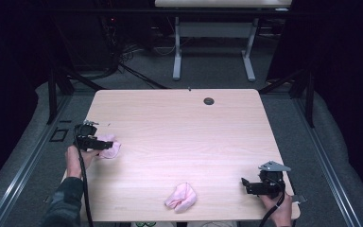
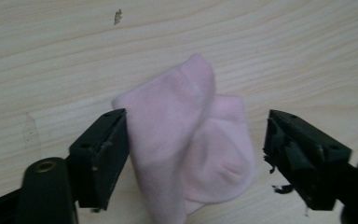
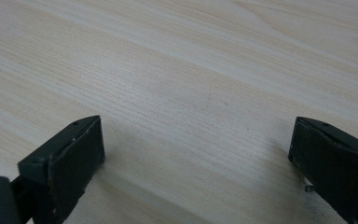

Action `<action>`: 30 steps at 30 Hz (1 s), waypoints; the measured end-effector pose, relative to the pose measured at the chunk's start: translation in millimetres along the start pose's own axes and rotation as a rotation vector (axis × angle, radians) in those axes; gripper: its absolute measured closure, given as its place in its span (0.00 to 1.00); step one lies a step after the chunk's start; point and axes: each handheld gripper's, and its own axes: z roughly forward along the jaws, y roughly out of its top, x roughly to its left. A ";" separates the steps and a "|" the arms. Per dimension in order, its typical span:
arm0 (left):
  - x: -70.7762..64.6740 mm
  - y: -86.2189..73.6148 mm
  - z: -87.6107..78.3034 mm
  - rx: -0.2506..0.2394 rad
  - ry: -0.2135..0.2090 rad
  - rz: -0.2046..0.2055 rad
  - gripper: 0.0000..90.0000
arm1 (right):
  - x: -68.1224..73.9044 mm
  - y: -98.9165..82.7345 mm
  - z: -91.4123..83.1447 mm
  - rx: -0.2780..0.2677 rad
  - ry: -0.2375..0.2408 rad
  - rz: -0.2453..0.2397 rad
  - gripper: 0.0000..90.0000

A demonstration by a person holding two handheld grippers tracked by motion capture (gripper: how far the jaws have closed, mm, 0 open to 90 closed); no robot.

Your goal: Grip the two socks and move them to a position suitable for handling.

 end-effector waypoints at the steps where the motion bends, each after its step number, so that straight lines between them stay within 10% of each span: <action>1: -0.2 -0.9 1.3 0.002 0.004 -0.001 0.31 | 0.0 0.0 0.0 0.000 0.000 0.000 0.03; 21: -11.3 -10.9 19.4 0.051 0.049 0.070 0.87 | 0.2 -0.1 -0.2 -0.001 -0.006 0.004 0.03; 30: -4.2 -14.6 8.4 -0.017 0.026 0.003 0.92 | 0.1 -0.1 -0.2 -0.001 -0.003 0.003 0.03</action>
